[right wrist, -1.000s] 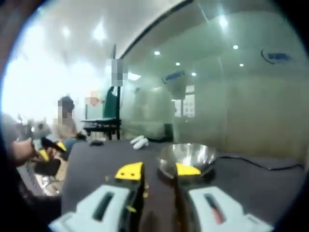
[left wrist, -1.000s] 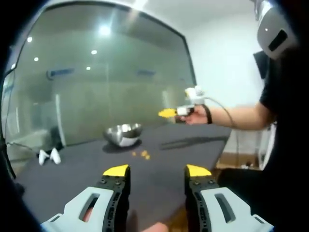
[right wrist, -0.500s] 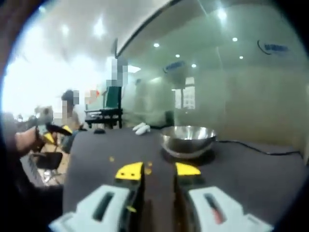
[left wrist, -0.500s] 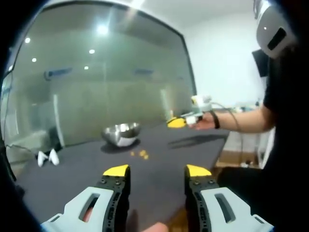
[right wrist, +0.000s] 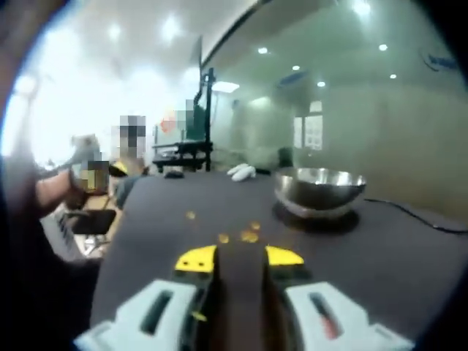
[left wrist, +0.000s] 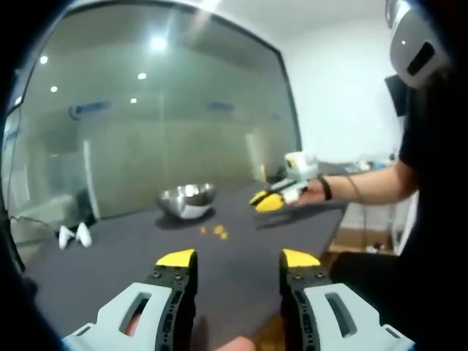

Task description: Pick up the QQ candy scattered on the table and place it into the stainless steel bowl on the table

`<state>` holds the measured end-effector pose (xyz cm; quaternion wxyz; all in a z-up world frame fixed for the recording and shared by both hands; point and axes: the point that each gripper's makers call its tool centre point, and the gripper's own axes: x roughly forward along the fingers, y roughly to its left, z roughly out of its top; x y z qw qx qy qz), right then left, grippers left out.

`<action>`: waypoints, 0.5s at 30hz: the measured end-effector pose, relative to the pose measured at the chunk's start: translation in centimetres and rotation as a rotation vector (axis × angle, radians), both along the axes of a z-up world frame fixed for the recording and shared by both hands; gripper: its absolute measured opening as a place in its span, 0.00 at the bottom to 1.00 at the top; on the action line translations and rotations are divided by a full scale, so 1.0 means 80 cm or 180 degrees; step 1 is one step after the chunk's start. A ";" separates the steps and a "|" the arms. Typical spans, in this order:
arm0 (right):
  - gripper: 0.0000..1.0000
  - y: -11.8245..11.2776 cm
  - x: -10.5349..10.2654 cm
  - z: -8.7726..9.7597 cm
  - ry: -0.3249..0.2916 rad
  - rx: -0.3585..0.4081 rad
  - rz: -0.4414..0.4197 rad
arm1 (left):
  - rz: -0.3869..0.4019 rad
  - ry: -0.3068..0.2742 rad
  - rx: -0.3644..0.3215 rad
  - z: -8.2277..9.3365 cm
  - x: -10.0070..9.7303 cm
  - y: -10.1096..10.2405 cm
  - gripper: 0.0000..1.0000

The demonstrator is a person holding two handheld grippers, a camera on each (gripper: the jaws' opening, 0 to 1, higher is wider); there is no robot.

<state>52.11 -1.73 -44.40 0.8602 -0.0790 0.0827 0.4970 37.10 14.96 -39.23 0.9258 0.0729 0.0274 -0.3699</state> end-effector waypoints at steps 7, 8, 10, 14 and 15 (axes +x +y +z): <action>0.25 0.023 0.003 -0.011 0.0086 -0.0039 0.0145 | 0.0017 -0.0003 -0.0009 0.001 -0.002 0.003 0.46; 0.25 0.028 0.004 -0.011 0.0085 -0.0050 0.0171 | 0.0018 -0.0004 -0.0014 0.001 -0.003 0.004 0.46; 0.25 0.036 0.007 -0.013 0.0096 -0.0082 0.0213 | 0.0030 -0.0002 -0.0015 0.000 -0.004 0.005 0.46; 0.25 0.057 0.012 -0.017 0.0145 -0.0150 0.0318 | 0.0031 -0.0006 -0.0037 -0.001 -0.006 0.007 0.46; 0.25 0.061 0.013 -0.019 0.0135 -0.0194 0.0337 | 0.0032 -0.0004 -0.0036 -0.002 -0.006 0.008 0.46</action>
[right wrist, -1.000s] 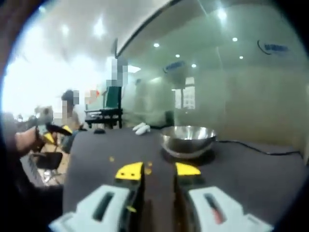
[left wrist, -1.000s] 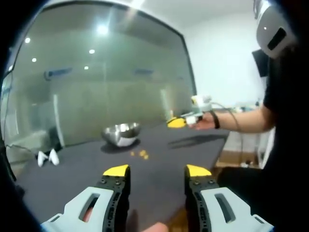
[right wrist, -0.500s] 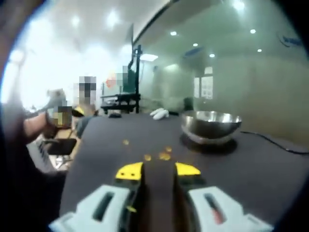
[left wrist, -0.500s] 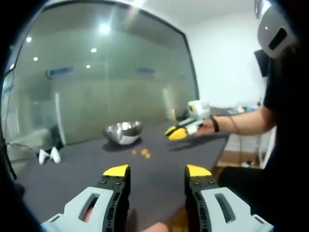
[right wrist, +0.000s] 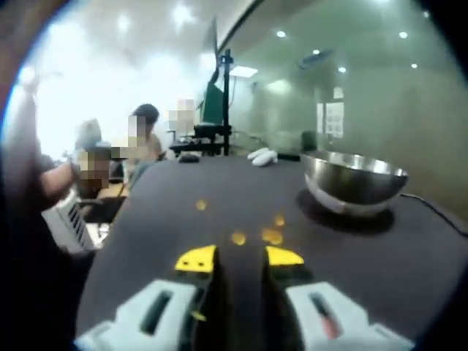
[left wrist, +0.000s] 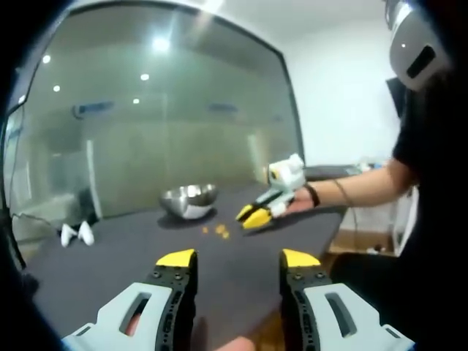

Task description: Pick up the QQ candy scattered on the table and place it into the stainless steel bowl on the table

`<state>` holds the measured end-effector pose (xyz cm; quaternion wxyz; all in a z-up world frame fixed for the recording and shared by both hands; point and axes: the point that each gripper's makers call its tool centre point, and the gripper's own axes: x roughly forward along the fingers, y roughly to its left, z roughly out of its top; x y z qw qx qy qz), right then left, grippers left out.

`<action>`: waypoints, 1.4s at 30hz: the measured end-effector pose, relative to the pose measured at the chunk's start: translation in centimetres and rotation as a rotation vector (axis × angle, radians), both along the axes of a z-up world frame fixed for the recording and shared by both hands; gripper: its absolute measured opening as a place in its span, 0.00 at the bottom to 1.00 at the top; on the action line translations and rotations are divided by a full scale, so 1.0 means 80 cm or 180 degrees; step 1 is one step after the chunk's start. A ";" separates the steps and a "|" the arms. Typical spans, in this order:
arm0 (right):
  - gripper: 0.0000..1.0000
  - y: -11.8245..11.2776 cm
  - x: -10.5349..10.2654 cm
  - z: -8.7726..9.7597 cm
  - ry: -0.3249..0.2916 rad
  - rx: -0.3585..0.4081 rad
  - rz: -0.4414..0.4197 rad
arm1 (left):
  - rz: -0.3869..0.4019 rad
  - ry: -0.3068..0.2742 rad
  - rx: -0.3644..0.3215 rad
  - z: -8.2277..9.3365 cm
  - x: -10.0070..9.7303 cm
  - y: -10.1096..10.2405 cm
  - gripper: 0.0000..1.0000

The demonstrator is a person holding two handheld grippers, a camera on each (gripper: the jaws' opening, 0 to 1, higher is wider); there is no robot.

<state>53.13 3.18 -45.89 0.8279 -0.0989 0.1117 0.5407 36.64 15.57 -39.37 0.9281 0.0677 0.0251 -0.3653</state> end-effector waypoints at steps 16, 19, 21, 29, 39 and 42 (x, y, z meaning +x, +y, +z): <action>0.23 0.048 0.012 -0.024 0.0013 -0.0216 0.0267 | 0.0067 0.0006 -0.0038 -0.002 -0.005 0.014 0.46; 0.23 0.049 0.013 -0.025 0.0032 -0.0210 0.0267 | 0.0066 0.0001 -0.0048 -0.001 -0.005 0.015 0.46; 0.22 0.050 0.014 -0.025 0.0041 -0.0210 0.0263 | 0.0072 -0.0002 -0.0047 -0.001 -0.004 0.015 0.46; 0.14 0.053 0.015 -0.026 0.0013 -0.0231 0.0253 | 0.0057 0.0001 -0.0035 -0.002 -0.003 0.013 0.46; 0.10 0.051 0.016 -0.027 0.0002 -0.0224 0.0221 | 0.0062 0.0009 -0.0021 -0.003 -0.003 0.012 0.46; 0.10 0.051 0.016 -0.027 0.0017 -0.0221 0.0215 | 0.0062 0.0007 -0.0018 -0.003 -0.003 0.012 0.46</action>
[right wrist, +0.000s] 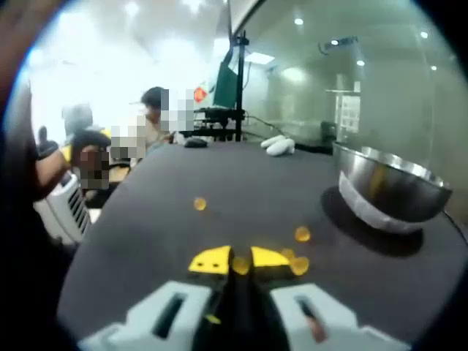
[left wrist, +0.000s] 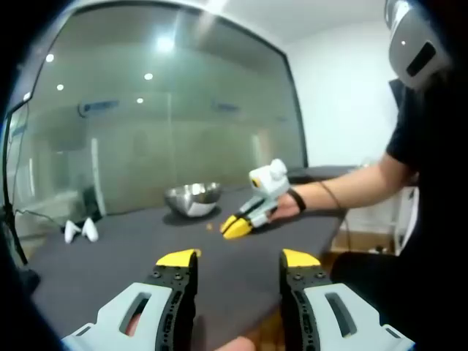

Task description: Pick up the QQ candy scattered on the table and place it into the stainless steel bowl on the table

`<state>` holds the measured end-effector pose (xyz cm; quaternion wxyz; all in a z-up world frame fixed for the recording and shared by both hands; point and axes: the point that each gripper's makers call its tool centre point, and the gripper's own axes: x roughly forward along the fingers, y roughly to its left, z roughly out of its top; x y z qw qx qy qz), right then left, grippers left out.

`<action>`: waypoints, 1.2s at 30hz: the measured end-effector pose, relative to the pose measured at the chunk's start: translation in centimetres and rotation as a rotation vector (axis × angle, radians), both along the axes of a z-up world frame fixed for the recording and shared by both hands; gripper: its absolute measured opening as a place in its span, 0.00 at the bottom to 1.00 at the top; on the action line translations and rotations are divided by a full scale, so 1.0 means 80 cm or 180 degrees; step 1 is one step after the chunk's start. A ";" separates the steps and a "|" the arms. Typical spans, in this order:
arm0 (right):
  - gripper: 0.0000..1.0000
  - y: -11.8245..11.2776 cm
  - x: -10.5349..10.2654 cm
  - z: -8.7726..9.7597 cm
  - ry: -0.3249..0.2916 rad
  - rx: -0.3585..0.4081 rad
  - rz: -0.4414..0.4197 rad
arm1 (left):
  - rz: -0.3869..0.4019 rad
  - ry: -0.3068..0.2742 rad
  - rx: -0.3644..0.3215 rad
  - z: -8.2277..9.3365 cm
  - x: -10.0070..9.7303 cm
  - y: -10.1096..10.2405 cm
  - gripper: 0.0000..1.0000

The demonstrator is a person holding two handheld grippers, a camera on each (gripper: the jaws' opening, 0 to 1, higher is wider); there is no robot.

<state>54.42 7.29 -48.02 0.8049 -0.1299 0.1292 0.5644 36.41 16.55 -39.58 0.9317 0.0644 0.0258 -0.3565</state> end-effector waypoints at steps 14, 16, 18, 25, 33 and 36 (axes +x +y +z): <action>0.09 -0.005 -0.011 0.033 -0.0158 0.0109 0.0008 | -0.0005 0.0017 0.0014 -0.002 0.000 -0.001 0.46; 0.09 -0.009 -0.010 0.044 -0.0194 0.0165 -0.0003 | -0.0002 0.0012 0.0007 -0.002 0.001 0.000 0.46; 0.09 -0.015 -0.004 0.058 -0.0212 0.0273 -0.0067 | -0.0008 0.0009 0.0001 -0.002 0.001 -0.001 0.46; 0.09 -0.058 0.055 0.108 -0.0434 0.0538 -0.0658 | -0.0057 -0.0019 -0.0020 0.000 0.000 -0.005 0.46; 0.09 -0.101 0.103 0.134 -0.0532 0.0616 -0.1268 | -0.0068 -0.0015 -0.0024 0.000 -0.001 -0.004 0.46; 0.09 -0.114 0.127 0.136 -0.0537 0.0542 -0.1563 | -0.0084 -0.0006 -0.0021 -0.001 -0.002 -0.008 0.46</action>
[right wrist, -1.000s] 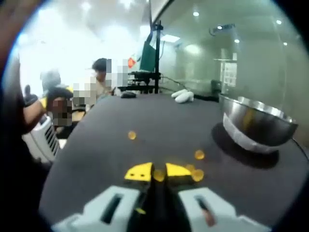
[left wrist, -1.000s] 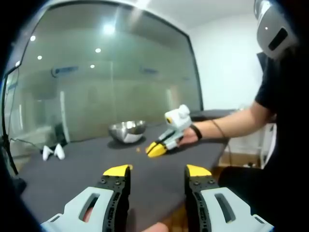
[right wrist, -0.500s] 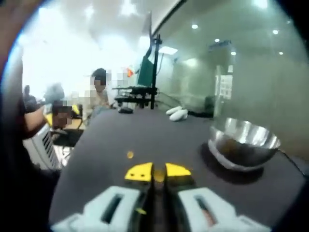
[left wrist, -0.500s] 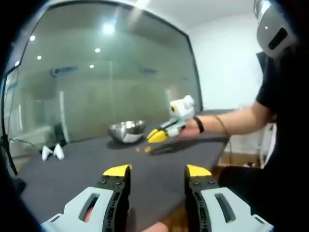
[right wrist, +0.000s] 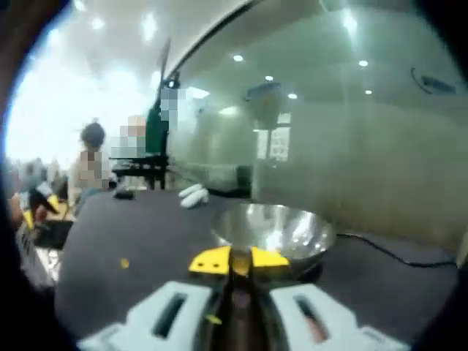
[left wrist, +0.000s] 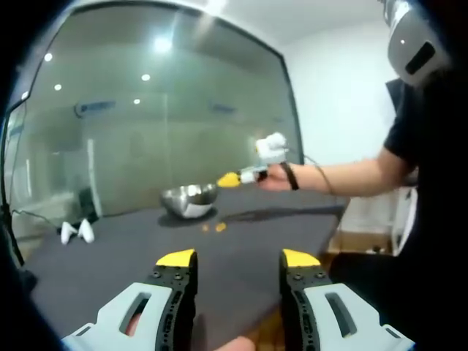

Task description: Pick up the QQ candy scattered on the table and place it into the stainless steel bowl on the table

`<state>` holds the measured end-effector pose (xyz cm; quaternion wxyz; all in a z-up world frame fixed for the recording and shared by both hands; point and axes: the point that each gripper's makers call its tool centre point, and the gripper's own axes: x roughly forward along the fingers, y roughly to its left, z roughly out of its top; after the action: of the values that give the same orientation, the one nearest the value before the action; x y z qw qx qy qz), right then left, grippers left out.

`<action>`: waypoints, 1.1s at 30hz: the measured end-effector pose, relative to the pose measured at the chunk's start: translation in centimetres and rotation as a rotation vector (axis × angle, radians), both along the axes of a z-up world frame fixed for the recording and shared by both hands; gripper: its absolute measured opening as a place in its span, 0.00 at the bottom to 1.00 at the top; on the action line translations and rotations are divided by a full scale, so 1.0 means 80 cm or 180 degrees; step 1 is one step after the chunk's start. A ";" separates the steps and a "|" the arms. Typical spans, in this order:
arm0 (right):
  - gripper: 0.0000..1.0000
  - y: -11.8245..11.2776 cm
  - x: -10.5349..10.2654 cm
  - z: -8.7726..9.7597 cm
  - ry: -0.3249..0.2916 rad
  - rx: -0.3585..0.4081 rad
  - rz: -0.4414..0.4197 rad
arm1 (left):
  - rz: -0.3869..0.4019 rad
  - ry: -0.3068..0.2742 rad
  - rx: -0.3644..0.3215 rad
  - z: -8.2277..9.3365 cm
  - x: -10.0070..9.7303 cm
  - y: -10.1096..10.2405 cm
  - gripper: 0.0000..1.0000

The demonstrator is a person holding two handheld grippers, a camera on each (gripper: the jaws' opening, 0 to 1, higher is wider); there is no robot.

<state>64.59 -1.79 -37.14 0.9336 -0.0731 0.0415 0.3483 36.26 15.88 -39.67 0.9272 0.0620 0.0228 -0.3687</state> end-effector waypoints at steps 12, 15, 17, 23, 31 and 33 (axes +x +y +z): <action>0.10 0.024 0.063 0.015 -0.0057 -0.0104 -0.0167 | -0.0120 0.0005 0.0074 -0.004 -0.006 -0.018 0.46; 0.09 0.020 0.083 0.015 -0.0013 -0.0073 -0.0232 | -0.0112 0.0014 0.0054 -0.004 -0.006 -0.017 0.46; 0.10 0.022 0.084 0.016 0.0028 -0.0006 -0.0248 | -0.0094 0.0022 0.0052 -0.005 -0.006 -0.015 0.46; 0.11 0.025 0.090 0.020 0.0065 0.0167 -0.0273 | -0.0072 0.0043 0.0050 -0.007 -0.004 -0.013 0.46; 0.18 0.029 0.089 0.017 0.0200 0.0288 -0.0164 | -0.0115 0.0026 0.0055 -0.004 -0.002 -0.018 0.46; 0.18 0.029 0.089 0.014 0.0250 0.0309 -0.0146 | -0.0127 0.0026 0.0019 -0.002 -0.002 -0.019 0.46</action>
<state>71.70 0.52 -36.03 0.9415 -0.0130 0.0628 0.3309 36.14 14.39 -39.83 0.9194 0.0636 0.0265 -0.3873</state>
